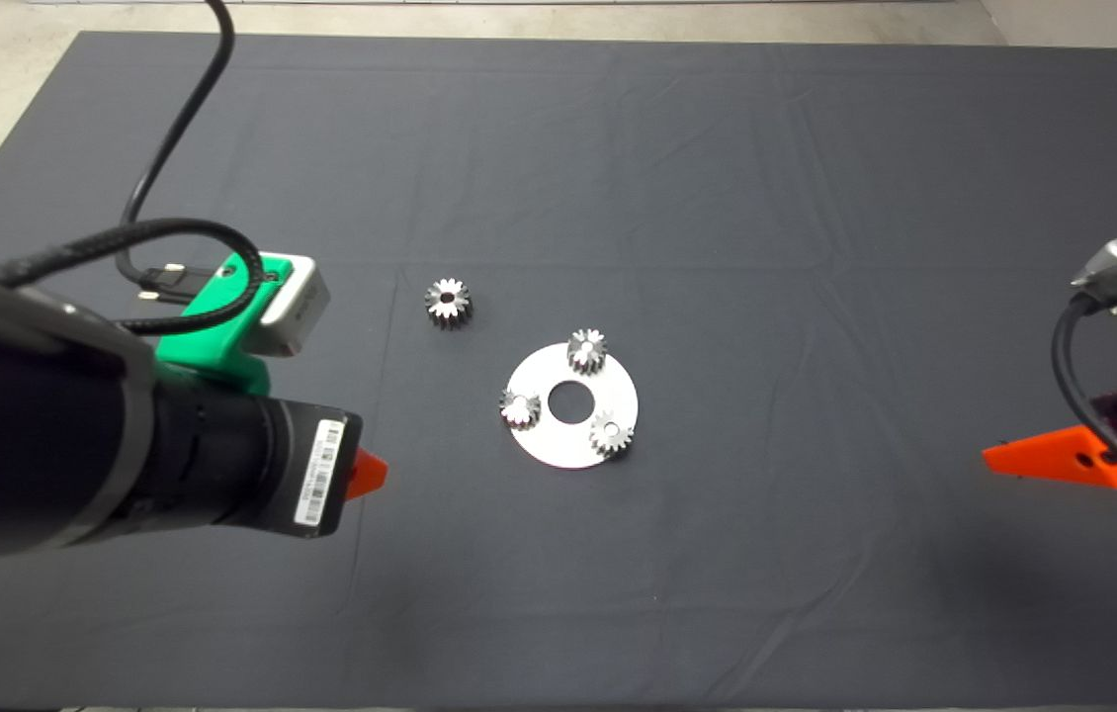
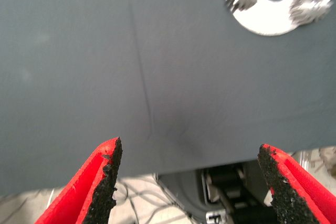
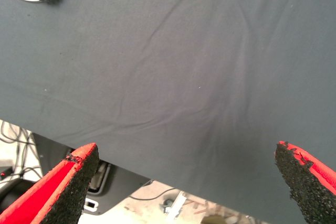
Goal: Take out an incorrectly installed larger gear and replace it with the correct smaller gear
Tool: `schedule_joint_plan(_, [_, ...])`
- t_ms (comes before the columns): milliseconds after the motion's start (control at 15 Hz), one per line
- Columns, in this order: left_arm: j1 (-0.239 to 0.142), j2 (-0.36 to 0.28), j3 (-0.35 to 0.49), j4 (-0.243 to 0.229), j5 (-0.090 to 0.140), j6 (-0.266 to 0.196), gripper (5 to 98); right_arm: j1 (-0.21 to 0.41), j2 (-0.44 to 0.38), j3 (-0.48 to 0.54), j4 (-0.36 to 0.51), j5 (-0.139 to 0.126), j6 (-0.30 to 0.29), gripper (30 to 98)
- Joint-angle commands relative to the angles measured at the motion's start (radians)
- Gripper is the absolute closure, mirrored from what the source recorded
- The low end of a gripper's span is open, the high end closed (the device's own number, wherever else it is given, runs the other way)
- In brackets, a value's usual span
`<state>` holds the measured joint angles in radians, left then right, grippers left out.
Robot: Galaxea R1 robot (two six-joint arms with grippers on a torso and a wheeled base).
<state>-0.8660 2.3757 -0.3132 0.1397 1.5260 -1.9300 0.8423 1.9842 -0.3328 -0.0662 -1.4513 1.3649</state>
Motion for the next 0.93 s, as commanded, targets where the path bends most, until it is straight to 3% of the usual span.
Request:
schedule_joint_plan(0, [-0.024,-0.023,0.014,-0.146,0.04,-0.024,39.5,0.017,-0.005,0.005,0.029,-0.02,0.08,39.7])
schedule_joint_plan(133, [-0.024,-0.033,0.017,-0.147,0.042,0.015,39.5,0.015,-0.028,0.006,0.029,-0.055,0.11,39.7])
schedule_joint_plan(200, [-0.024,-0.02,0.009,-0.149,0.04,0.061,39.5,0.015,-0.034,0.006,0.029,-0.071,0.123,39.7])
schedule_joint_plan(267, [-0.024,-0.033,-0.001,-0.15,0.04,0.072,39.5,0.016,-0.032,0.005,0.031,-0.104,0.128,39.7])
schedule_joint_plan(333, [-0.024,-0.049,0.005,-0.153,0.04,0.072,39.5,0.017,-0.034,0.004,0.032,-0.117,0.128,39.7])
schedule_joint_plan(867, [-0.021,-0.06,0.033,-0.149,0.042,0.077,39.5,0.009,-0.034,0.002,0.032,-0.115,0.123,39.7])
